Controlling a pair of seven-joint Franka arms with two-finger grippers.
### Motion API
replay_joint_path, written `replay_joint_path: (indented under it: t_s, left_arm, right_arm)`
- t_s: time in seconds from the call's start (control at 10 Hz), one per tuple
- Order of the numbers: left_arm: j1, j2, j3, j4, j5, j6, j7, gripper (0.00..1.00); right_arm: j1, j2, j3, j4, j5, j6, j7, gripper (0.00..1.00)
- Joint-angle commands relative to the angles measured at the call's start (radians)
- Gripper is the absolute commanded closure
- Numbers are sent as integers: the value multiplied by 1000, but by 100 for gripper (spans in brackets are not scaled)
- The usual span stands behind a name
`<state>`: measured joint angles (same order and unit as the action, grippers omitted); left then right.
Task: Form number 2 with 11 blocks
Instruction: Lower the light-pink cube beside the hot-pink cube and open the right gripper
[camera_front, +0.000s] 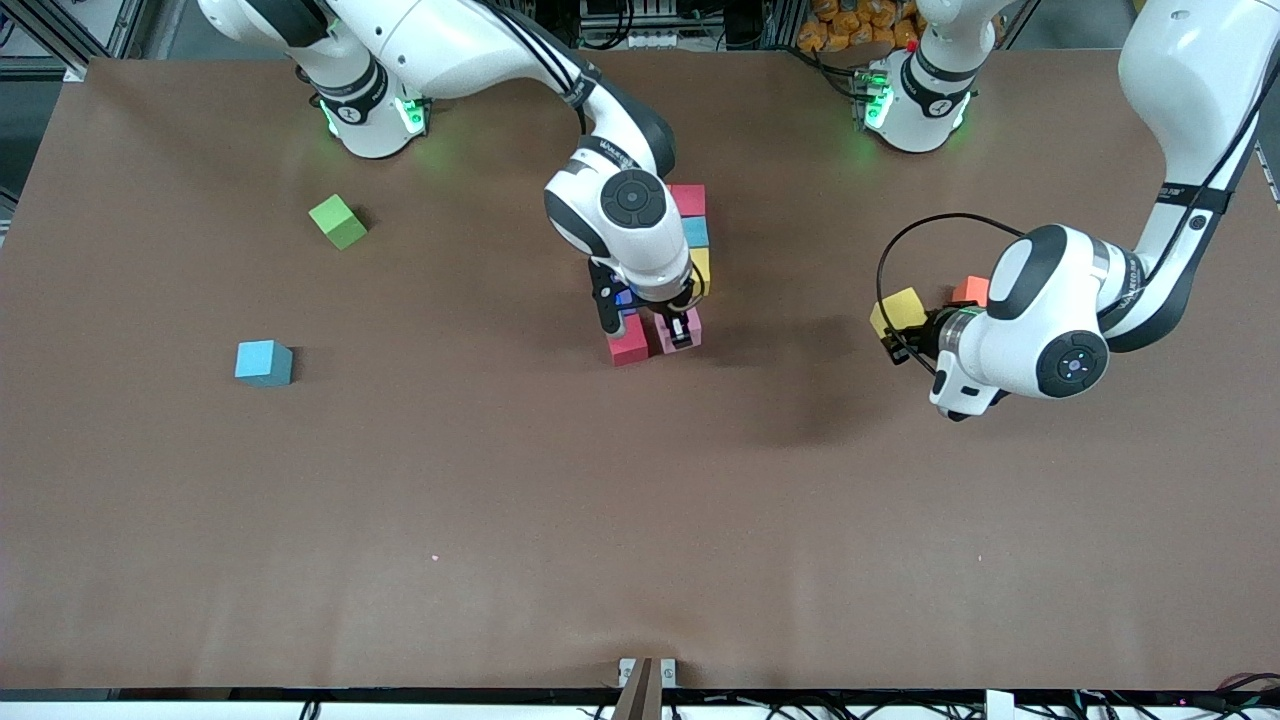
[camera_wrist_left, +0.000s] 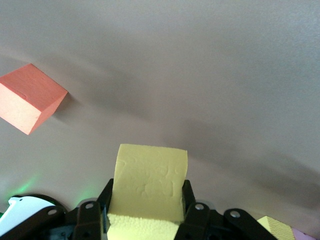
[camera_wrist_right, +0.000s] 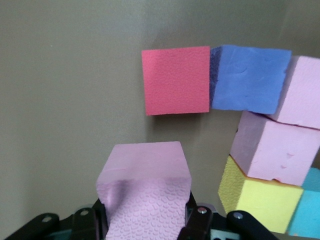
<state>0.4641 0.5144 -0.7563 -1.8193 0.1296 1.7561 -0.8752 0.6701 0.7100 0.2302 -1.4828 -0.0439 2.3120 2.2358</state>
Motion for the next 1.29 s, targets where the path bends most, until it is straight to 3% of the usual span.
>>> replay_joint_path:
  t_s: [0.0,1.2]
  left_arm:
    - [-10,18,-3,25,-19,0,-27,100]
    - [-39,27,-3,23,-15,0,-27,100]
  right_arm:
    - [6,39,-3,35,-17,21,42,100]
    - [-3,68,-3,-54,-4,87,79,100]
